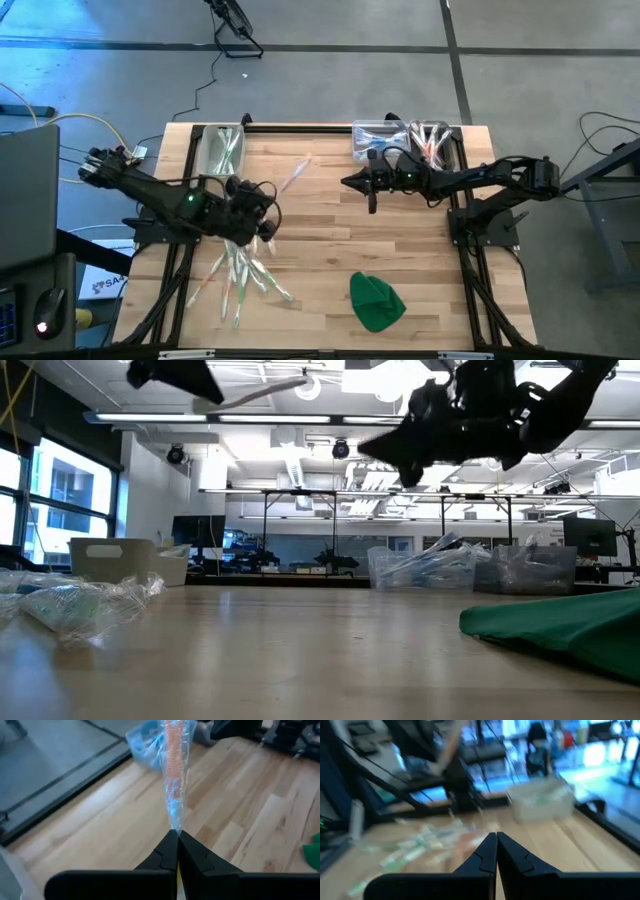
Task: Pick & Place Toothbrushes
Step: Put the orange toothbrush into the black bin
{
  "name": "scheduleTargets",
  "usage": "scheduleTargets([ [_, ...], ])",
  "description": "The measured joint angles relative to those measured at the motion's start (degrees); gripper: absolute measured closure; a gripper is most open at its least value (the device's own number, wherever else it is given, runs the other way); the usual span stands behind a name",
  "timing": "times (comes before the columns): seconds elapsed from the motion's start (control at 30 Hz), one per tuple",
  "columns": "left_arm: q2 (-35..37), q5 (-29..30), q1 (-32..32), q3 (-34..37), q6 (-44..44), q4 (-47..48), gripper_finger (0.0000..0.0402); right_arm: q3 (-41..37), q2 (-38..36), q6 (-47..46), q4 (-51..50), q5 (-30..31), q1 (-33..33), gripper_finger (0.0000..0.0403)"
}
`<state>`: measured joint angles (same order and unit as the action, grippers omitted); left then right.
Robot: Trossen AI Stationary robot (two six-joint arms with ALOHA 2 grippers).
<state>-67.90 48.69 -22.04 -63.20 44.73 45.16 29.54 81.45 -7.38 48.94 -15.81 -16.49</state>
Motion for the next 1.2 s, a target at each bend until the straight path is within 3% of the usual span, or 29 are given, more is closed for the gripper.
scheduleTargets([
  [0.23,0.1,-3.9,5.8,0.0,-15.2,-12.8,0.0401,0.0,0.0,-4.3,8.6,-2.0,0.0,0.0379],
  [0.43,0.1,-10.3,8.9,0.0,-22.2,-19.9,0.0401,0.2,0.0,-8.1,14.6,-1.6,0.0,0.0286],
  [0.6,0.1,-10.8,9.4,0.0,-24.9,-23.1,0.0401,3.4,0.5,-9.1,14.6,-0.7,1.5,0.0207],
  [0.7,-0.7,-10.8,9.4,0.0,-26.2,-25.5,0.0401,5.9,2.1,-8.0,14.6,-1.0,3.0,0.0179],
  [0.87,-1.6,-10.9,9.3,0.0,-27.2,-27.6,0.0401,11.3,7.5,-8.0,14.4,-4.5,4.7,0.0168],
  [1.2,-2.4,-11.9,9.3,0.0,-28.0,-27.8,0.0401,20.7,14.5,-7.8,14.8,-5.2,6.8,0.0167],
])
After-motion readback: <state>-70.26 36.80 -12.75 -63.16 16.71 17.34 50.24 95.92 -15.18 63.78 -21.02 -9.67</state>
